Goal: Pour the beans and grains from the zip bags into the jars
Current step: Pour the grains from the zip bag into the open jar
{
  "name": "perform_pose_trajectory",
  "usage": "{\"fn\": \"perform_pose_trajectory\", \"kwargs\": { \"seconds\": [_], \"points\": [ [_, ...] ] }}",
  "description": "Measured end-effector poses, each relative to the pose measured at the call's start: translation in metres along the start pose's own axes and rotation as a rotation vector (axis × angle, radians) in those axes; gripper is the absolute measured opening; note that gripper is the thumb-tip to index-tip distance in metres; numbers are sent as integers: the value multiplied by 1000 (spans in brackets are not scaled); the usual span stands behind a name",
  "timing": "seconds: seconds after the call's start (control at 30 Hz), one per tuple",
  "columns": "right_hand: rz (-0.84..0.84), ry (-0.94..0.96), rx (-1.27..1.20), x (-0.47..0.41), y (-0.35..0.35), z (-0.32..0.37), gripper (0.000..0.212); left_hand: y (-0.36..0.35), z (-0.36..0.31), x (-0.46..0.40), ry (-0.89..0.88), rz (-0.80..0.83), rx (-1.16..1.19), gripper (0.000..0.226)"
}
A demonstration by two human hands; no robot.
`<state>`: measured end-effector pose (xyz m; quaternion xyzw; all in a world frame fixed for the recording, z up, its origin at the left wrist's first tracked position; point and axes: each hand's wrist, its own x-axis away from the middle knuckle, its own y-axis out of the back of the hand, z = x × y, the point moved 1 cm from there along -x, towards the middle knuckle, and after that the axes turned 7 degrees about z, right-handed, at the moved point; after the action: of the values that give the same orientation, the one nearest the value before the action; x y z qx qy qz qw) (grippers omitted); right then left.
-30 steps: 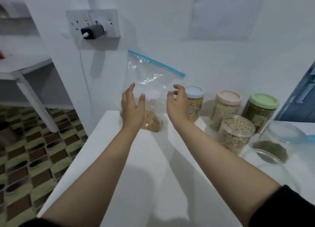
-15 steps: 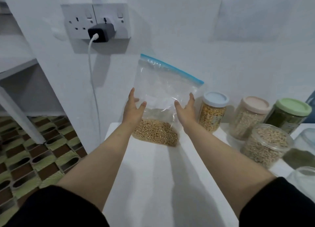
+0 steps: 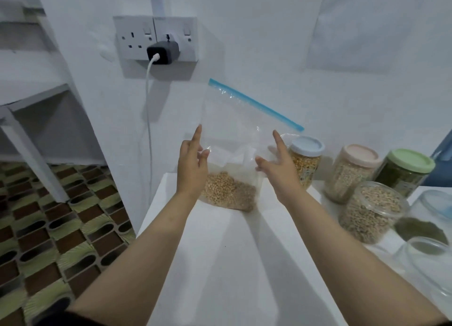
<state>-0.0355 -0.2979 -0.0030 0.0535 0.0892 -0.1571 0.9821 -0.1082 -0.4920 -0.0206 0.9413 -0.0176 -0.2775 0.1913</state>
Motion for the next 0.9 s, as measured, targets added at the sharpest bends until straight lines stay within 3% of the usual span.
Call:
{"fn": "perform_pose_trajectory", "kwargs": {
  "seconds": [0.2, 0.63, 0.8, 0.9],
  "points": [
    [58, 187, 18, 58, 42, 19, 99, 5, -44, 55, 29, -57, 9, 63],
    [194, 353, 99, 178, 139, 35, 101, -32, -140, 195, 129, -159, -3, 59],
    [102, 374, -28, 181, 148, 46, 88, -45, -156, 206, 123, -228, -208, 67],
    [7, 464, 4, 174, 153, 62, 75, -54, -180, 201, -29, -204, -345, 62]
  ]
}}
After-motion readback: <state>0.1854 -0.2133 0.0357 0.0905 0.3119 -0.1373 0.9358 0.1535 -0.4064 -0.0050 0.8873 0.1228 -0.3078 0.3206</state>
